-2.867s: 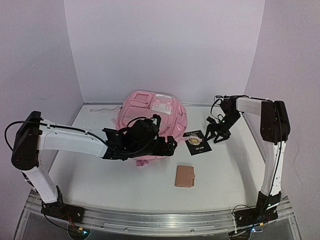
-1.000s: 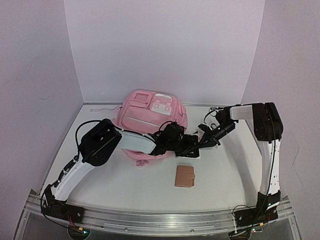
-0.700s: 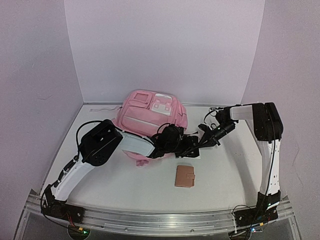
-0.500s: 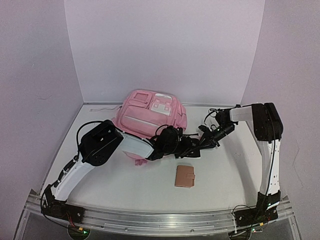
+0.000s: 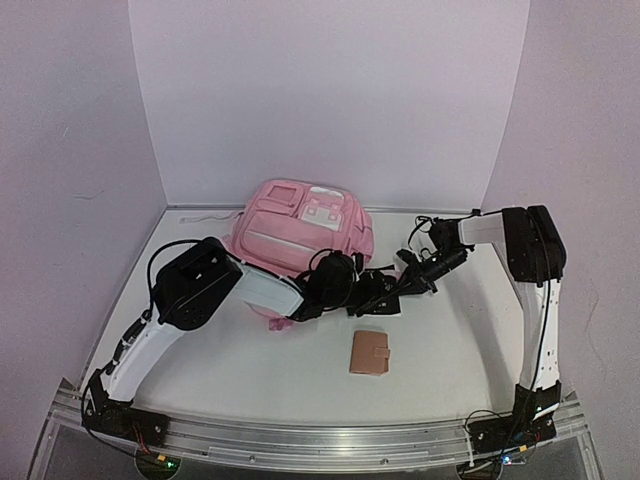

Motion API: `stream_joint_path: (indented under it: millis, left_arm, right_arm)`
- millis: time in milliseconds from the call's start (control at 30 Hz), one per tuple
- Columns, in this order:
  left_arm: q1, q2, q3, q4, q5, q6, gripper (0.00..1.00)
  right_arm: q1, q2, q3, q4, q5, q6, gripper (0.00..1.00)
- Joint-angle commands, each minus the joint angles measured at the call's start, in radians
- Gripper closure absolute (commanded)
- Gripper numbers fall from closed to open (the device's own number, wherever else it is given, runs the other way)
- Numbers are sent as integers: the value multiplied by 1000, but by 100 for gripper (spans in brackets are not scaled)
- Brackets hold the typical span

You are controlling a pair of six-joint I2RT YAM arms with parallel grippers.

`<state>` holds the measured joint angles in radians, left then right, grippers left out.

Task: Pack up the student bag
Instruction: Pick up the book from the center of the board.

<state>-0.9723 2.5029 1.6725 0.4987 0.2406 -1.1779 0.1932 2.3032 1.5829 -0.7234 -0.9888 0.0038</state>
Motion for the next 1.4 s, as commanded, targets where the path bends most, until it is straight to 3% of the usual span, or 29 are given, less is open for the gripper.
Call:
stream_joint_path:
  millis: [0,133,333,500,767,1133,1367]
  left_arm:
    - [-1,-147,-53,-145,-49,127,22]
    - [-5,-272,-117,-195,-56,222,12]
    - [1,-440,-153,-446,-129,382,6]
    - [37,-565,-292,-437,-112,415,6]
    - [43,-569,-310,-453,7,493,6]
    - [50,-448,-355,-171,278,371,6]
    - [50,-440,-476,209,390,290,7]
  right_arm:
    - [-7,-128,-15,-6,20,-65,100]
    - [-14,-211,-23,-65,18,-179,100]
    - [-15,-248,71,-360,15,-457,100]
    - [-14,-285,115,-612,1,-697,100]
    - [1,-310,174,-896,-59,-964,100]
    - [144,-406,157,-923,-24,-1003,100]
    - [241,-477,147,-923,-16,-985,100]
